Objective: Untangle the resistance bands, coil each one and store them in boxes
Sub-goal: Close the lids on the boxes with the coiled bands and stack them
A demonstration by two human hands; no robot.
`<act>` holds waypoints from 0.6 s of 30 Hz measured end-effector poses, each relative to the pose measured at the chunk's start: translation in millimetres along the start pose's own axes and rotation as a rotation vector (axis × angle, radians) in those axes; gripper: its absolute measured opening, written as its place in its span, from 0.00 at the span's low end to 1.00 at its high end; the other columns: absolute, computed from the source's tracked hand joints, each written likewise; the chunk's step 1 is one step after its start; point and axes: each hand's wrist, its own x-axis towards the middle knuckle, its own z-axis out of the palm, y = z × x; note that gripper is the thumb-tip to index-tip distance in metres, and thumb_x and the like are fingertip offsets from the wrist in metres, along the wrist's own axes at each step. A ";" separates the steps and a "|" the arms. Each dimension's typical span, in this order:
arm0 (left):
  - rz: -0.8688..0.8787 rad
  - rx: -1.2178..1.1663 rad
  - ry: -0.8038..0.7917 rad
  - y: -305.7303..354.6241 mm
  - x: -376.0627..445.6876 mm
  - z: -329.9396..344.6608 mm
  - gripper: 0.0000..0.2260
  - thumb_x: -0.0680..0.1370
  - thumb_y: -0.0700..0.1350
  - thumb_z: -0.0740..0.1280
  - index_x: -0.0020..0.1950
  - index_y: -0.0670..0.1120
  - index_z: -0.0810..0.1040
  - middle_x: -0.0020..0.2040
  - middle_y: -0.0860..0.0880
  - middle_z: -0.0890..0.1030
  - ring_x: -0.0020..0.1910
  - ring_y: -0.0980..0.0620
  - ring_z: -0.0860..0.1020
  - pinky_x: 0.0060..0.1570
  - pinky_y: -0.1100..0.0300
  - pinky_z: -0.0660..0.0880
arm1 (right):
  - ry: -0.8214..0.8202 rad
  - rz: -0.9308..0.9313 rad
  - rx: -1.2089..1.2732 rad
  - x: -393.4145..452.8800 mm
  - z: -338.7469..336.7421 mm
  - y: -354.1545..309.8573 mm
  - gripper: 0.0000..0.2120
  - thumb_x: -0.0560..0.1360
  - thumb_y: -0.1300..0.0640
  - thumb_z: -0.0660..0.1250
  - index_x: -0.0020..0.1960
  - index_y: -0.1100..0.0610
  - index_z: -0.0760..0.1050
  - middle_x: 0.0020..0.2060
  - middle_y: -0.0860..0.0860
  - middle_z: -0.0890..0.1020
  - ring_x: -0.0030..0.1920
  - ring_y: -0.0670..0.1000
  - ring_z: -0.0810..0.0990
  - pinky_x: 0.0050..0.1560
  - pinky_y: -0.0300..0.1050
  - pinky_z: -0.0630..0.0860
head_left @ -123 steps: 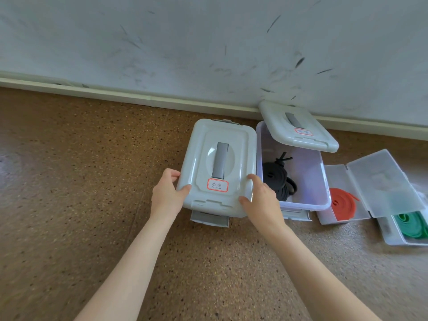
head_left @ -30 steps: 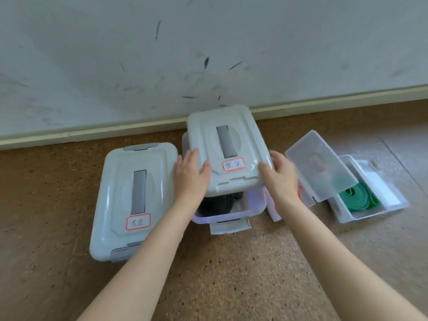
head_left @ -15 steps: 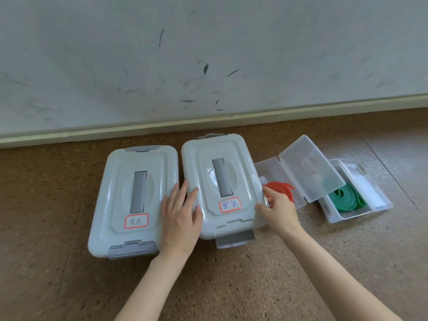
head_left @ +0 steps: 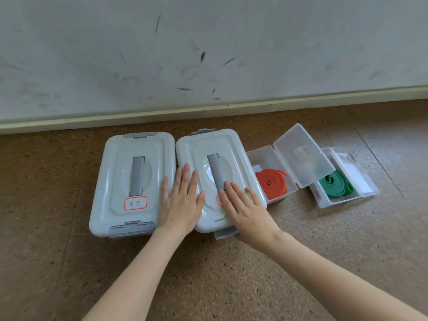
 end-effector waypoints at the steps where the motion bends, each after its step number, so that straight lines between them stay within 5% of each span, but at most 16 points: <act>1: 0.001 -0.002 -0.010 0.0 0.5 -0.7 0.27 0.81 0.56 0.42 0.71 0.48 0.30 0.73 0.48 0.31 0.76 0.48 0.37 0.70 0.47 0.33 | 0.011 -0.036 0.035 2.4 -2.3 6.9 0.43 0.70 0.48 0.70 0.76 0.61 0.51 0.75 0.61 0.54 0.75 0.59 0.52 0.72 0.55 0.56; 7: -0.019 -0.048 -0.014 -6.5 5.4 -5.1 0.25 0.81 0.55 0.44 0.77 0.53 0.43 0.78 0.50 0.42 0.76 0.47 0.39 0.71 0.48 0.36 | -0.137 -0.139 0.099 12.6 -24.6 17.3 0.35 0.75 0.47 0.64 0.75 0.58 0.54 0.75 0.58 0.56 0.75 0.55 0.55 0.69 0.49 0.59; 11: -0.029 -0.062 0.002 -17.3 26.6 -9.1 0.25 0.81 0.57 0.45 0.76 0.56 0.44 0.78 0.52 0.42 0.76 0.47 0.38 0.71 0.46 0.34 | 0.024 0.025 0.383 50.3 -55.5 39.7 0.23 0.74 0.37 0.59 0.57 0.53 0.77 0.50 0.53 0.81 0.53 0.54 0.78 0.45 0.47 0.73; 13: -0.028 -0.041 -0.002 -16.5 34.8 -5.0 0.25 0.80 0.58 0.44 0.76 0.57 0.42 0.78 0.52 0.41 0.76 0.47 0.38 0.71 0.46 0.36 | 0.088 0.094 0.425 92.9 -59.6 56.3 0.23 0.77 0.42 0.60 0.66 0.56 0.70 0.61 0.55 0.76 0.63 0.56 0.72 0.55 0.50 0.71; 15: -0.025 -0.044 0.042 -14.6 36.0 -0.9 0.24 0.80 0.58 0.44 0.76 0.57 0.44 0.78 0.51 0.45 0.76 0.46 0.42 0.72 0.45 0.40 | 0.046 0.162 0.461 139.5 -55.8 67.3 0.31 0.77 0.45 0.60 0.74 0.58 0.57 0.74 0.56 0.60 0.74 0.56 0.58 0.70 0.53 0.59; 18: -0.020 -0.074 0.070 -12.5 34.1 -0.6 0.26 0.78 0.56 0.41 0.76 0.54 0.53 0.77 0.49 0.53 0.76 0.44 0.50 0.72 0.44 0.45 | -0.132 0.255 0.525 192.5 -48.5 83.2 0.42 0.72 0.38 0.64 0.77 0.54 0.49 0.76 0.52 0.53 0.76 0.53 0.49 0.74 0.54 0.49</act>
